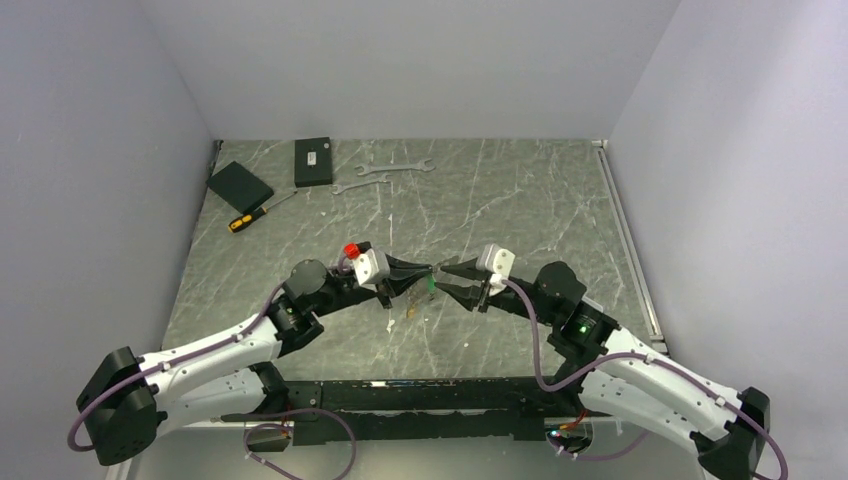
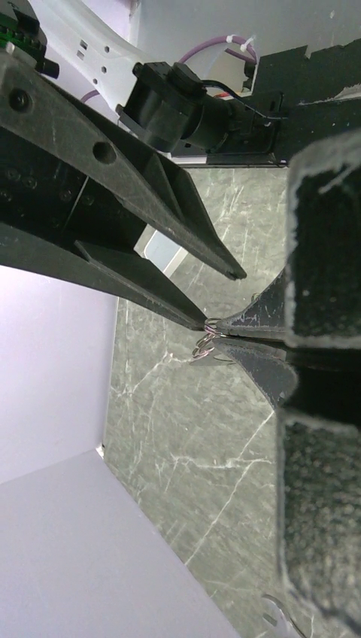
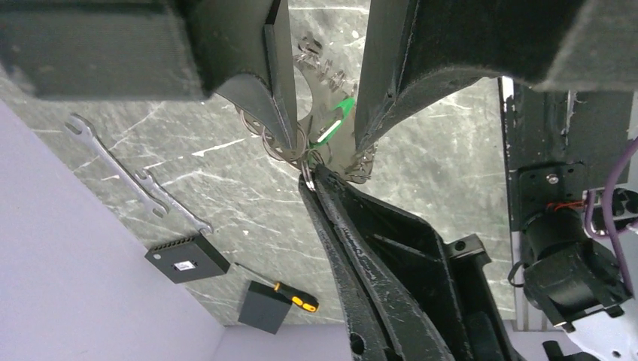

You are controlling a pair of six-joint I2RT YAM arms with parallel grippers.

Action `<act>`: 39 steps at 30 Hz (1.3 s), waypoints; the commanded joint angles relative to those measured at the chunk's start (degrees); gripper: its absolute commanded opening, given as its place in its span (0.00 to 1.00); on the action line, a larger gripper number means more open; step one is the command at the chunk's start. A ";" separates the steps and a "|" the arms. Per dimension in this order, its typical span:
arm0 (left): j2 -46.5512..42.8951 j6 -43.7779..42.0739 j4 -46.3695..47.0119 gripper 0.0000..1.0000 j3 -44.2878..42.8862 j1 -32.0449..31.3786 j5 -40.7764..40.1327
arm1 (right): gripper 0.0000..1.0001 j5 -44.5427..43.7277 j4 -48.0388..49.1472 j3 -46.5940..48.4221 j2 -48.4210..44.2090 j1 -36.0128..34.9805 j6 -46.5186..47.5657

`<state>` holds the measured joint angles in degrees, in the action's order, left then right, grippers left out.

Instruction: Put the keys on the keyring

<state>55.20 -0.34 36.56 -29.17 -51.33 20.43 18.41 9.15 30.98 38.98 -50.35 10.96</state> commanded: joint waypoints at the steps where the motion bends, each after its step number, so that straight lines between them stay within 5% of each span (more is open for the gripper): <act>1: -1.25 2.99 8.18 0.00 0.54 0.22 0.20 | 0.37 -2.08 4.05 1.52 0.82 -0.21 0.84; 12: -1.43 3.17 9.13 0.00 1.58 0.27 1.41 | 0.34 -2.06 5.00 2.97 2.50 -0.19 0.21; 19: -0.74 3.44 10.82 0.00 2.00 0.27 1.27 | 0.23 0.08 4.59 3.82 3.25 -0.19 -0.06; 36: 1.14 3.68 13.16 0.00 2.19 0.22 1.23 | 0.20 2.37 3.70 4.92 3.92 -0.20 -0.12; 39: 1.14 3.81 13.34 0.00 2.15 0.22 1.32 | 0.12 2.99 3.17 5.06 4.38 -0.18 0.19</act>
<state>56.47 2.63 43.94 -26.57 -51.18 21.10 18.52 10.72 33.39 42.85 -50.30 10.96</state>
